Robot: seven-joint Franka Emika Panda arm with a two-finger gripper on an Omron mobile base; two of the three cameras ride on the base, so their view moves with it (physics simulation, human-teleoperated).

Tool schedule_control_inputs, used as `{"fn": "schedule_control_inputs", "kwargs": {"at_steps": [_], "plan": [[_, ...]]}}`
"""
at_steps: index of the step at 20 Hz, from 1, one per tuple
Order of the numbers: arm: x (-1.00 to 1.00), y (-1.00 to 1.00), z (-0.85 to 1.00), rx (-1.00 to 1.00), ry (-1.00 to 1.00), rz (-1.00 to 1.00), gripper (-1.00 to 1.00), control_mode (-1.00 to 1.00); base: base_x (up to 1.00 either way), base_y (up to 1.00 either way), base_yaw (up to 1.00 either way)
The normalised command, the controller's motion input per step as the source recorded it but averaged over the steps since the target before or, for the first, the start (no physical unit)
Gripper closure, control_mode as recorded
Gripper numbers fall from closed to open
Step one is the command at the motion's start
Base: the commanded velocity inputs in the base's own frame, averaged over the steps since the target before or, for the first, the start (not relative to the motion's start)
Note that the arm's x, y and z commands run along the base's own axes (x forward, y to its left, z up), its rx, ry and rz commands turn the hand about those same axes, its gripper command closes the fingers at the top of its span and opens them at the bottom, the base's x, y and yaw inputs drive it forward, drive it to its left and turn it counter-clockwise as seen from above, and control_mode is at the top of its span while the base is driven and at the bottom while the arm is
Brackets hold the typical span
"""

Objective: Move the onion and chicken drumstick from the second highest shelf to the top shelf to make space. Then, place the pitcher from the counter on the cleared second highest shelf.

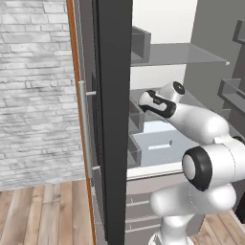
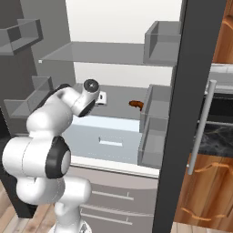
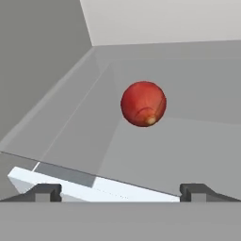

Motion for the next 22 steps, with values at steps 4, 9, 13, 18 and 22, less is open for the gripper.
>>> {"fn": "schedule_control_inputs", "kwargs": {"at_steps": [4, 9, 13, 18, 22], "plan": [[0.34, 0.00, -0.20, 0.00, 0.00, 0.01, -1.00, -1.00, 0.00, 0.00, 0.00], [0.37, 0.00, -0.18, 0.00, 0.00, 0.00, -1.00, -1.00, 0.00, 0.00, 0.00], [0.36, 0.00, -0.16, 0.00, 0.00, 0.00, -1.00, -1.00, 0.00, 0.00, 0.00], [0.35, 0.00, -0.15, 0.00, 0.00, 0.00, -1.00, -1.00, 0.00, 0.00, 0.00], [0.34, 0.05, -0.16, 0.00, 0.00, 0.00, -1.00, -1.00, 0.00, 0.00, 0.00]]}}
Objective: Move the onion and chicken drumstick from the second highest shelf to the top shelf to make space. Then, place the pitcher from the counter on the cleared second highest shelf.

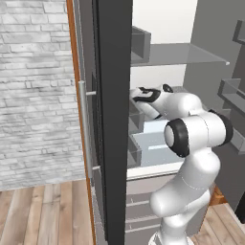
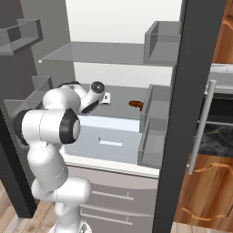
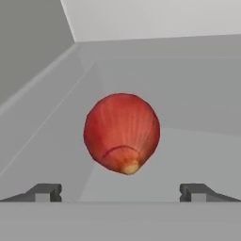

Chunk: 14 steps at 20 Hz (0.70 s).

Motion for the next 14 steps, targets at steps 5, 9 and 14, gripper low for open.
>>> {"fn": "schedule_control_inputs", "kwargs": {"at_steps": [5, 9, 14], "plan": [[0.36, 0.09, -0.15, 0.00, 0.00, 0.00, -1.00, -1.00, 0.00, 0.00, 0.00], [0.37, 0.09, -0.16, 0.00, 0.00, 0.00, -1.00, -1.00, 0.00, 0.00, 0.00], [0.39, 0.08, -0.16, 0.00, 0.00, 0.00, -1.00, -1.00, 0.00, 0.00, 0.00]]}}
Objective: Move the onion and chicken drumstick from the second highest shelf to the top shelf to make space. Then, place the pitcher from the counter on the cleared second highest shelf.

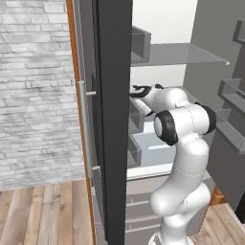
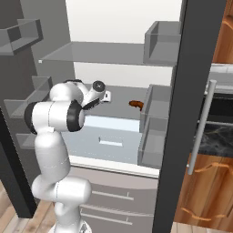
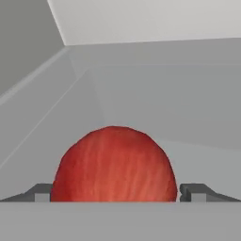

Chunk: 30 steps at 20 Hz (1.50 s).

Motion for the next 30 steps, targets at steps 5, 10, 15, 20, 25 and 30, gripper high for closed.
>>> {"fn": "schedule_control_inputs", "kwargs": {"at_steps": [5, 10, 15, 20, 25, 30], "plan": [[0.36, 0.06, -0.16, 0.00, 0.00, 0.00, -1.00, -1.00, 0.00, 0.00, 0.00], [0.23, 0.11, -0.29, 0.00, 0.01, 0.00, 1.00, -1.00, 0.00, 0.00, 0.00], [0.00, 0.13, -0.53, -0.01, 0.06, 0.00, 1.00, -1.00, 0.00, 0.00, 0.00], [0.00, 0.09, -0.32, -0.01, 0.04, 0.00, 1.00, -1.00, 0.00, 0.00, 0.00], [-0.15, 0.00, -0.13, 0.00, 0.00, 0.00, 1.00, -1.00, 0.00, 0.00, 0.00], [-0.85, 0.00, -0.38, 0.00, -0.06, 0.00, 1.00, -1.00, 0.00, 0.00, 0.00]]}}
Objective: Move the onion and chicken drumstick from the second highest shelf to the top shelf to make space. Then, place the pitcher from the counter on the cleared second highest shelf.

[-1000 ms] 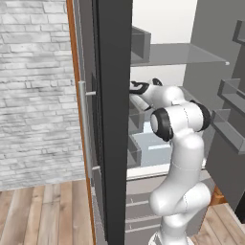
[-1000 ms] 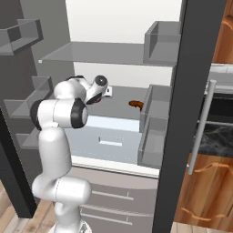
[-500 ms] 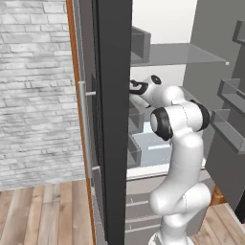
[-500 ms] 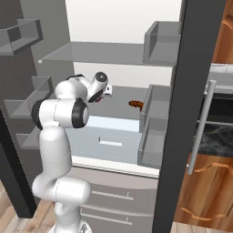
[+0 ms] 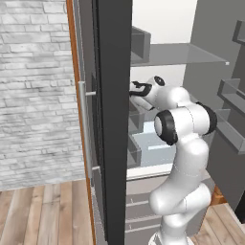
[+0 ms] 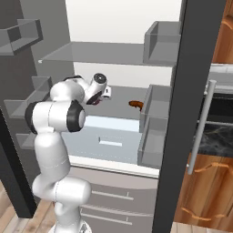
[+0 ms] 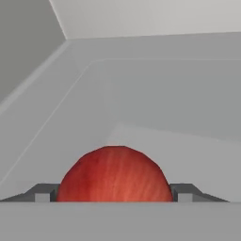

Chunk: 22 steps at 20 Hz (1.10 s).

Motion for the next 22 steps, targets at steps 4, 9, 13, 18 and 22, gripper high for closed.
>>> {"fn": "schedule_control_inputs", "kwargs": {"at_steps": [4, 9, 13, 18, 22], "plan": [[-1.00, -0.13, -0.18, 0.00, -0.10, 0.00, 1.00, -1.00, 0.00, 0.00, 0.00], [-0.97, -0.33, 0.37, 0.00, -0.02, 0.01, 1.00, -1.00, 0.00, 0.00, 0.00], [-0.68, -0.50, 0.96, 0.00, 0.00, 0.01, 1.00, -1.00, 0.00, 0.00, 0.00], [-0.47, -0.35, 1.00, 0.00, 0.00, 0.02, 1.00, -1.00, 0.00, 0.00, 0.00], [-0.56, -0.27, 1.00, 0.00, 0.00, 0.01, 1.00, -1.00, 0.00, 0.00, 0.00]]}}
